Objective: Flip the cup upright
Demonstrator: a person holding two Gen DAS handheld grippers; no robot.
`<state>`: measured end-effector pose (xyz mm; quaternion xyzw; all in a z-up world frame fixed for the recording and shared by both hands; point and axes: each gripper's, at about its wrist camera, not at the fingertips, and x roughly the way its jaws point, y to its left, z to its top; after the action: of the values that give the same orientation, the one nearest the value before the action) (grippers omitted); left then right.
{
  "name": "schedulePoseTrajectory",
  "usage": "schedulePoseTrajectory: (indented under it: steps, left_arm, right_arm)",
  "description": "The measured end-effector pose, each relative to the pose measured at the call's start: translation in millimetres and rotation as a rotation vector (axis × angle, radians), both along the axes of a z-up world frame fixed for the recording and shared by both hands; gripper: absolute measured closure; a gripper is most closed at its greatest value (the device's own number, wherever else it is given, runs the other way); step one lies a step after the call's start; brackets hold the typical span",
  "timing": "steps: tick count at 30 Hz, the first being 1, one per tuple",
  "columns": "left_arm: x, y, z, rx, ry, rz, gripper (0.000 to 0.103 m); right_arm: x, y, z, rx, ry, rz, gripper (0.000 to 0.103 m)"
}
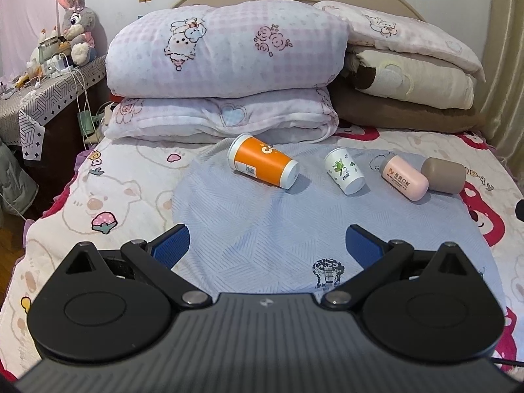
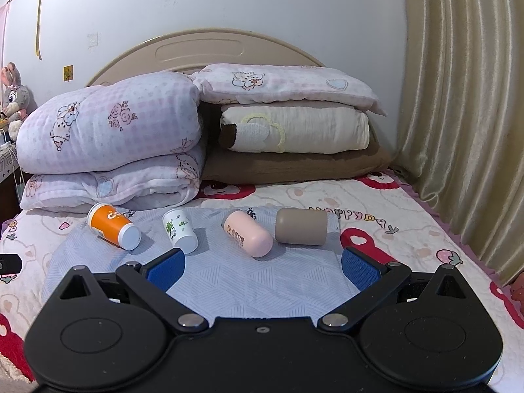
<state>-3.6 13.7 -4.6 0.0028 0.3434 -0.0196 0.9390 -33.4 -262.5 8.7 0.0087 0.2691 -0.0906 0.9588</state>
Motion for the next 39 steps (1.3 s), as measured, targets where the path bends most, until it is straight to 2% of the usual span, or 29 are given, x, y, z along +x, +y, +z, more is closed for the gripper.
schedulePoseTrajectory:
  steps: [8, 15, 17, 21, 25, 27, 31, 37, 39]
  left_arm:
    - [4.8, 5.6, -3.2, -0.024, 0.040, 0.014, 0.000]
    - [13.7, 17.9, 2.6, -0.034, 0.048, 0.046, 0.000]
    - [17.8, 21.1, 6.0, -0.034, 0.046, 0.041, 0.000]
    - [31.3, 28.8, 11.9, -0.063, 0.057, 0.039, 0.000]
    - [51.0, 41.7, 14.2, -0.113, 0.087, 0.038, 0.000]
    - [61.3, 48.1, 15.0, -0.130, 0.100, 0.037, 0.000]
    - [83.1, 61.2, 18.0, -0.157, 0.101, 0.033, 0.000]
    - [125.9, 77.3, 23.3, -0.187, 0.111, 0.038, 0.001]
    - [141.6, 79.3, 23.2, -0.197, 0.129, 0.020, 0.002]
  right_arm:
    - [1.8, -2.0, -4.4, 0.019, 0.013, 0.009, 0.000]
    - [14.6, -16.9, 2.5, 0.137, 0.039, 0.073, 0.000]
    - [18.3, -15.4, 5.5, 0.129, 0.028, 0.104, 0.000]
    - [28.3, -1.2, 14.1, 0.074, -0.001, 0.228, 0.000]
    - [45.5, 15.8, 20.6, 0.078, -0.006, 0.359, 0.000]
    - [63.4, 22.9, 20.1, 0.114, 0.033, 0.479, 0.000]
    - [101.2, 34.8, 15.7, 0.233, 0.126, 0.591, 0.000]
    - [134.1, 64.7, 17.1, 0.214, 0.191, 0.669, 0.001]
    - [145.6, 75.9, 19.1, 0.208, 0.218, 0.699, 0.005]
